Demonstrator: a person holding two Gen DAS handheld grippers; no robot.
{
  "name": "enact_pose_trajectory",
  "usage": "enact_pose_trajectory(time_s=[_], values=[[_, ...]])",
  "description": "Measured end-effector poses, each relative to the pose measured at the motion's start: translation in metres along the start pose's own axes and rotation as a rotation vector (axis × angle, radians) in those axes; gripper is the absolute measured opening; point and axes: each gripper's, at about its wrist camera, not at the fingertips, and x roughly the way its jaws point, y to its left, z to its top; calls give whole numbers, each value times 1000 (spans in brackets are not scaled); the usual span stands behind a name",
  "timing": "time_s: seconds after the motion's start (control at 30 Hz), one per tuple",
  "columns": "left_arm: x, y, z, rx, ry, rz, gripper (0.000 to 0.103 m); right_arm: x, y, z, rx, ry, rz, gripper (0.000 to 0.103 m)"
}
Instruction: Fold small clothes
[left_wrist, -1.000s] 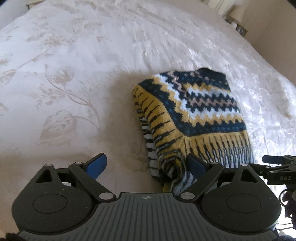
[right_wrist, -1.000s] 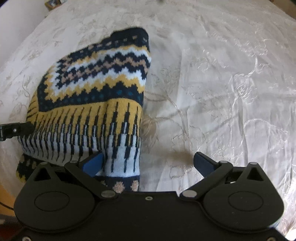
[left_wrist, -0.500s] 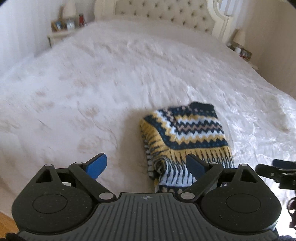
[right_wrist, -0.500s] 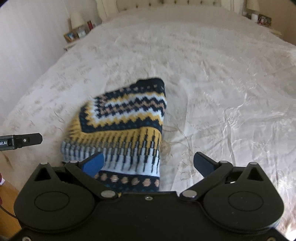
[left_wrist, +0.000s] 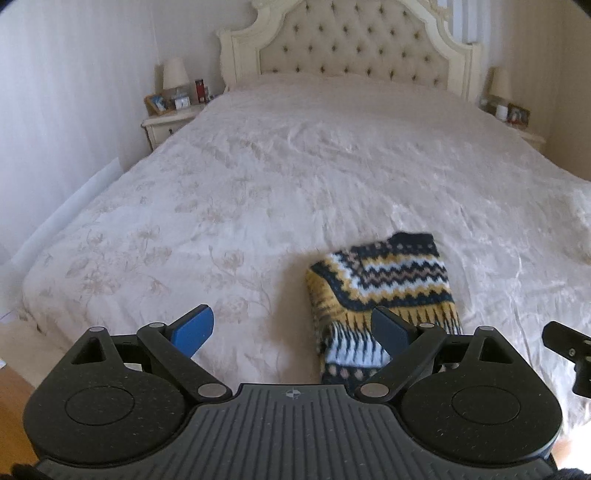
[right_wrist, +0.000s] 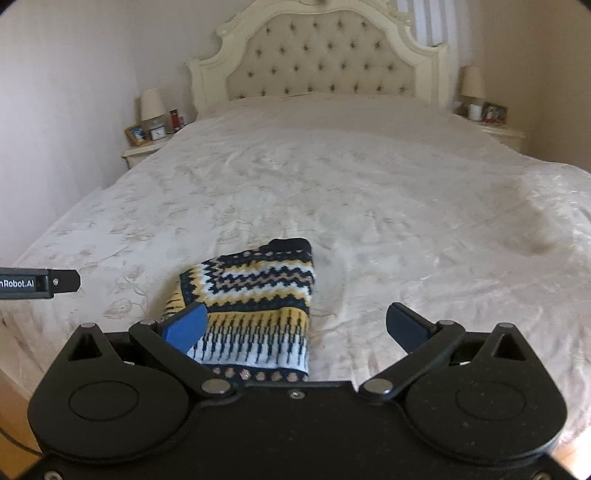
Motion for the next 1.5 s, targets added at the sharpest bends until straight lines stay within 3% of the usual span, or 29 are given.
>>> enact_pose_trajectory(time_s=[0.13,0.3,0.47,1.5], values=[[0,-6,-8,-18,62,-33,93,-5,-2,-2,18,76,7,102],[5,-15,-21,-6,152,-9,92,-8,-6,-10,41,124,32,102],[4,-19,-31,-8,189,-4,92,-12,-9,-17,57,150,41,102],[5,-20,-34,-3,226,-16,92,-10,-7,-19,70,177,47,102]])
